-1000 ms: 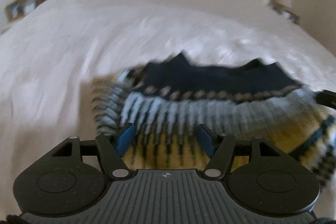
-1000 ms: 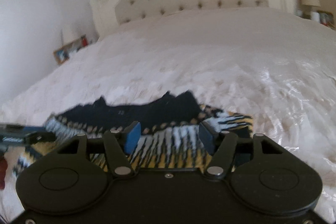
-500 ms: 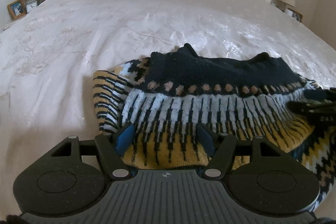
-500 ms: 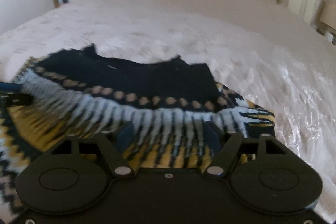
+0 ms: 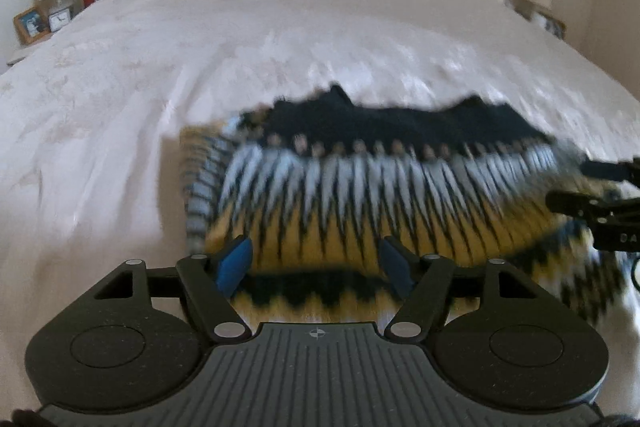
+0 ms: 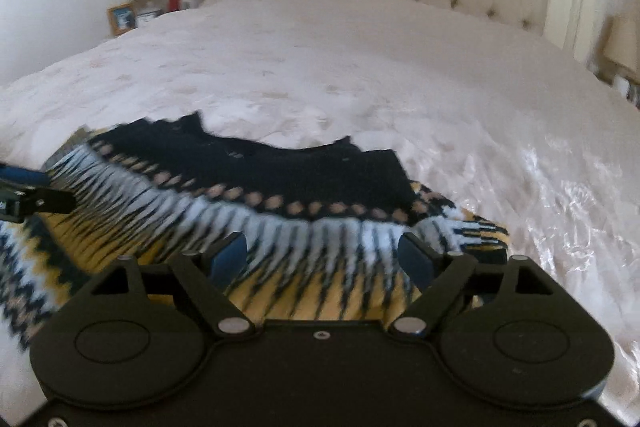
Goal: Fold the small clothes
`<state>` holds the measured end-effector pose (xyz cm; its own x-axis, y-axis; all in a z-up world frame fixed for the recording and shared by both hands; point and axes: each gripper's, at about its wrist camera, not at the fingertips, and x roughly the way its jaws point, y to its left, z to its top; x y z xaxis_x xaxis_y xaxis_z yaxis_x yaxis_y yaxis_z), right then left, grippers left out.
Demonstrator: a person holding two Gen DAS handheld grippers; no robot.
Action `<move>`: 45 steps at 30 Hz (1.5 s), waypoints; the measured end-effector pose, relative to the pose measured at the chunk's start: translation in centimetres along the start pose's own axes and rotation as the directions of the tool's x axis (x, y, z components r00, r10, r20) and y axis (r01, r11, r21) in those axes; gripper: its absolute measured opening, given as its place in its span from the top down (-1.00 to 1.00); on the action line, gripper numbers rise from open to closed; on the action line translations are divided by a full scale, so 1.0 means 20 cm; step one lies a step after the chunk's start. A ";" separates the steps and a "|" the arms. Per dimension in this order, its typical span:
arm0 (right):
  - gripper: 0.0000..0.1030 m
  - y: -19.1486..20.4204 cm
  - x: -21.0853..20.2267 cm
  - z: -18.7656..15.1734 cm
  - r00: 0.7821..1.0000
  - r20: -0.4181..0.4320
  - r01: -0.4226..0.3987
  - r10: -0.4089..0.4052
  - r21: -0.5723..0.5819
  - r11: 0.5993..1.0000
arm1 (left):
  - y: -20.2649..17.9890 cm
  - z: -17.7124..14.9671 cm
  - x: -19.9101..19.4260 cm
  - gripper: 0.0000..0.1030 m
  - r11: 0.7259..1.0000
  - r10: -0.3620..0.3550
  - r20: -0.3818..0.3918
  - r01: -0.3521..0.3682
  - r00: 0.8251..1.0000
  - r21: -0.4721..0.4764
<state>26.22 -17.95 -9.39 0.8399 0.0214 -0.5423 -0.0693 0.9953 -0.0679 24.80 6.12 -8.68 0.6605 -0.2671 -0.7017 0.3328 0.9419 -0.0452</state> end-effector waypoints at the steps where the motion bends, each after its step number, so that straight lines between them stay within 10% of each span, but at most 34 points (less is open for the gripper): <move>1: -0.63 0.02 -0.01 -0.03 1.000 -0.009 0.004 -0.004 -0.025 1.000 | 0.00 -0.03 -0.01 -0.34 1.000 -0.001 -0.014 0.001 1.000 0.007; 8: -0.69 0.06 -0.10 -0.22 0.999 -0.045 0.027 -0.030 -0.074 0.997 | 0.00 -0.19 -0.04 -0.36 1.000 0.014 -0.037 -0.013 0.999 0.014; 20: -0.92 -0.15 -0.25 -0.28 0.999 -0.003 -0.045 0.047 0.222 0.974 | -0.02 -0.21 -0.02 -0.43 0.999 0.043 -0.033 -0.043 0.999 -0.003; 30: -0.99 -0.55 -0.17 -0.35 0.988 0.028 -0.139 0.153 0.605 0.784 | -0.03 -0.18 -0.01 -0.46 0.998 0.058 -0.061 -0.059 0.996 -0.010; 45: -1.00 -0.71 0.16 -0.29 0.913 0.110 -0.357 0.392 0.682 0.639 | -0.06 -0.13 0.03 -0.64 0.994 0.089 -0.111 -0.094 0.990 -0.048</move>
<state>26.74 -32.60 -14.94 0.7992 0.4205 -0.4296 0.0233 0.6924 0.7211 23.01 5.28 -10.99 0.6083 -0.1582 -0.7778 0.2363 0.9716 -0.0129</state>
